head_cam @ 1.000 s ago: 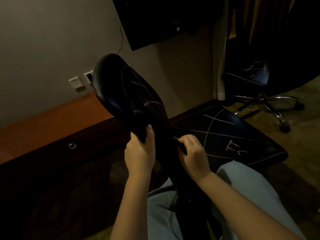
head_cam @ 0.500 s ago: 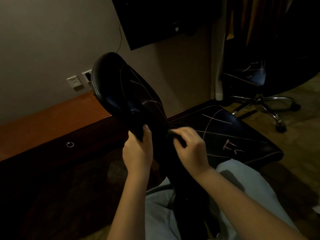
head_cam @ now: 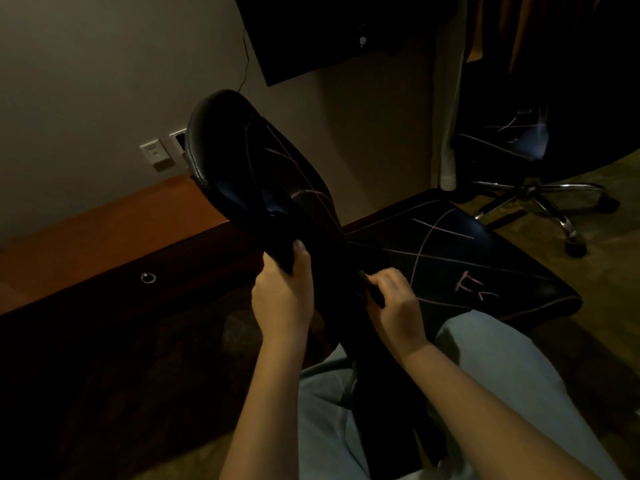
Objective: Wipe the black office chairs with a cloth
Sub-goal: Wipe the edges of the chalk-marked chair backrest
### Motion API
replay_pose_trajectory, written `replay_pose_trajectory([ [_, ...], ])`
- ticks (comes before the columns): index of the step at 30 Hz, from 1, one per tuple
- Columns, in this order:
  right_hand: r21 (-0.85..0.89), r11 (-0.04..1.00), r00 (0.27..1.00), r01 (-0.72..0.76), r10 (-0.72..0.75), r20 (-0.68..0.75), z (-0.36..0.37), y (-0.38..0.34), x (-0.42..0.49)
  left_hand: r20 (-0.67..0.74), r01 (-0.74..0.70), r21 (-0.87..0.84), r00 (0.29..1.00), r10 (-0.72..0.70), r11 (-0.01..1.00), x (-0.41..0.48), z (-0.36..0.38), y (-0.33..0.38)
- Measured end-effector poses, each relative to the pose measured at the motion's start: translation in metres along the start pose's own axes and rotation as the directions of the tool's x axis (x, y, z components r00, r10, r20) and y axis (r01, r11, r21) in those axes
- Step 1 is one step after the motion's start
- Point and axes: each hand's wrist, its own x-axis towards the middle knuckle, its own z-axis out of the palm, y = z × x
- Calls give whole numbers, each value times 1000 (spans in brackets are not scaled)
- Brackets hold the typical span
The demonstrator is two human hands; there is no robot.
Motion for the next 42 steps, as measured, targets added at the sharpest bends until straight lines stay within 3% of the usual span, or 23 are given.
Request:
replay_pose_trajectory([
  [4,-71,984,971,-164,174,162,-12,29,-31,35,27,-7,999,-27,1000,-1,-3,4],
  [8,-18,971,966,-236,237,104,-22,20,-31,50,28,-9,998,-28,1000,-3,-5,7],
  [13,46,994,993,-95,98,-59,-31,-20,4,19,15,-14,1000,-15,1000,-3,-4,6],
  [18,56,997,998,57,-57,-4,-11,-55,38,-2,5,-10,1000,-5,1000,-1,-1,1],
  [25,34,999,997,18,-16,-69,4,-22,19,-5,-5,1,1000,5,1000,-1,1,2],
  [36,-32,969,965,-247,248,81,-3,32,-43,-2,16,-22,1000,-16,1000,-4,-1,4],
  [42,-18,995,986,-96,93,-142,-17,-17,-3,14,35,-17,999,-35,999,-3,-3,3],
])
